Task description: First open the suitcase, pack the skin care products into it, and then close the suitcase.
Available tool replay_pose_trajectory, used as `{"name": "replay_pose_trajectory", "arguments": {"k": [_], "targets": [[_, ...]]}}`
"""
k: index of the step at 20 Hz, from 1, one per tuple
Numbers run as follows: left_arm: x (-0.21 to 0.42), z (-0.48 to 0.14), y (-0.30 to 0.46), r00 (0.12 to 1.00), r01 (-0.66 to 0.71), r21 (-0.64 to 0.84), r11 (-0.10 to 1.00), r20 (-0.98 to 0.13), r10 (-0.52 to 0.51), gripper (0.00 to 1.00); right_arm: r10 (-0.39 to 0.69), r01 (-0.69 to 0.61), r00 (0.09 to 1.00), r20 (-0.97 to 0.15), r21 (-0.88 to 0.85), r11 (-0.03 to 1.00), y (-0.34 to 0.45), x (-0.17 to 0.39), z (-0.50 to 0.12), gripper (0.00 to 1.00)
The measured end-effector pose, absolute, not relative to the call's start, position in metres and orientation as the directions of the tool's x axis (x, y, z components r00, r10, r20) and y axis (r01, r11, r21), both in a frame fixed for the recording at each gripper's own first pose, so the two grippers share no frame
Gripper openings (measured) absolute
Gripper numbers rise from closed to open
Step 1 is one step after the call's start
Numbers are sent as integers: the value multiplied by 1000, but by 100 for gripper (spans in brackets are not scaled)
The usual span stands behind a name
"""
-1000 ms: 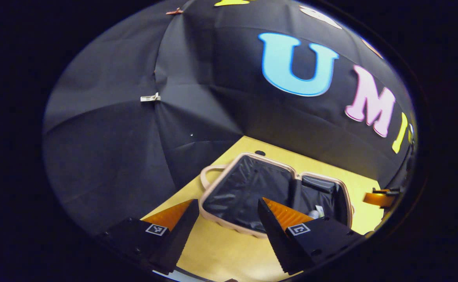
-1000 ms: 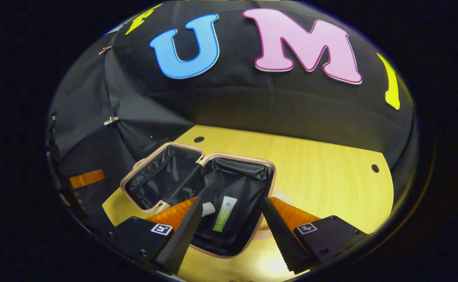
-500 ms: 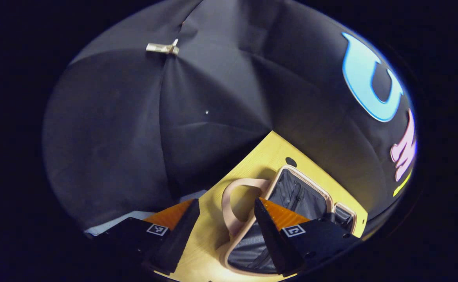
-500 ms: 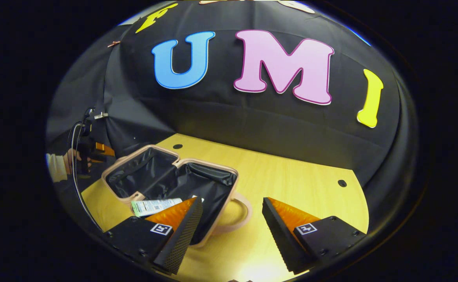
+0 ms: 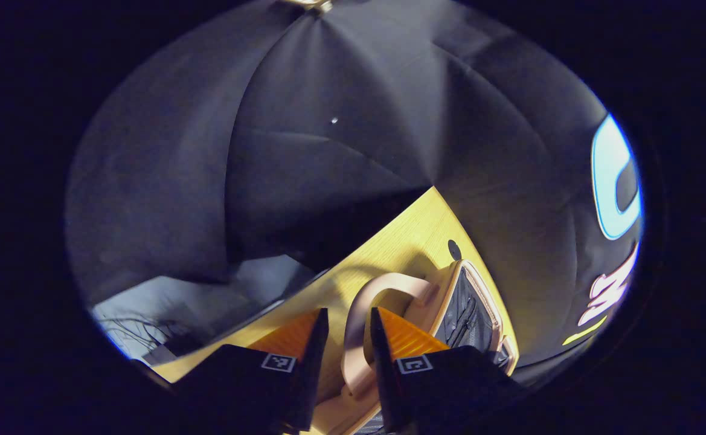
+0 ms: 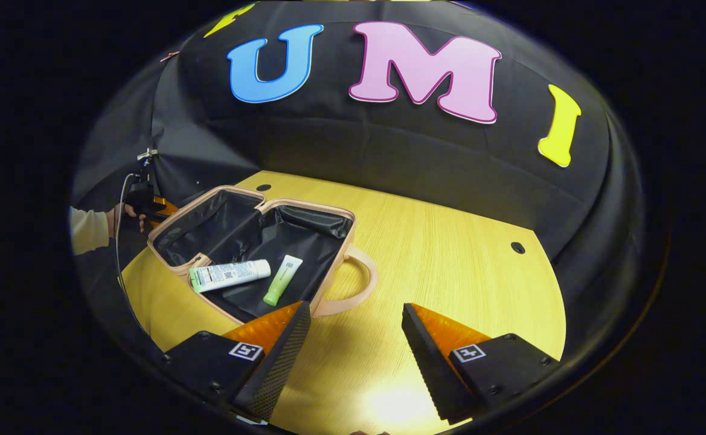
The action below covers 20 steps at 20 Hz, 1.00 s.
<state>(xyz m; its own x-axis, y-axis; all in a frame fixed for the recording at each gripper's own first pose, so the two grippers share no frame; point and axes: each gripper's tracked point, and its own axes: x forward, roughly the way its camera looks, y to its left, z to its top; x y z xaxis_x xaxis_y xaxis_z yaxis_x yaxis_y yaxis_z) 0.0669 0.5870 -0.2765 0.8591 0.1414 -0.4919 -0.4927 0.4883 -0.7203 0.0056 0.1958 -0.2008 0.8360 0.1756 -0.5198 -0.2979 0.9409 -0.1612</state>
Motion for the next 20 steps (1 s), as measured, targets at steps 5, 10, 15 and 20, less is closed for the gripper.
{"name": "replay_pose_trajectory", "arguments": {"k": [5, 10, 15, 20], "targets": [[62, -253, 586, 869, -475, -685, 552, -462, 176, 13, 190, -316, 828, -528, -160, 935, 197, 4, -206, 97], [45, -148, 566, 905, -420, -617, 666, -340, 256, 6, 213, -323, 830, -515, -134, 937, 193, 5, -197, 98], [41, -38, 479, 956, -291, -547, 785, -191, 222, 6, 231, -321, 839, -492, -105, 941, 182, 8, -182, 98], [53, 21, 337, 988, -142, -425, 894, -118, 101, 6, 235, -290, 875, -422, -71, 954, 152, 20, -148, 97]]}}
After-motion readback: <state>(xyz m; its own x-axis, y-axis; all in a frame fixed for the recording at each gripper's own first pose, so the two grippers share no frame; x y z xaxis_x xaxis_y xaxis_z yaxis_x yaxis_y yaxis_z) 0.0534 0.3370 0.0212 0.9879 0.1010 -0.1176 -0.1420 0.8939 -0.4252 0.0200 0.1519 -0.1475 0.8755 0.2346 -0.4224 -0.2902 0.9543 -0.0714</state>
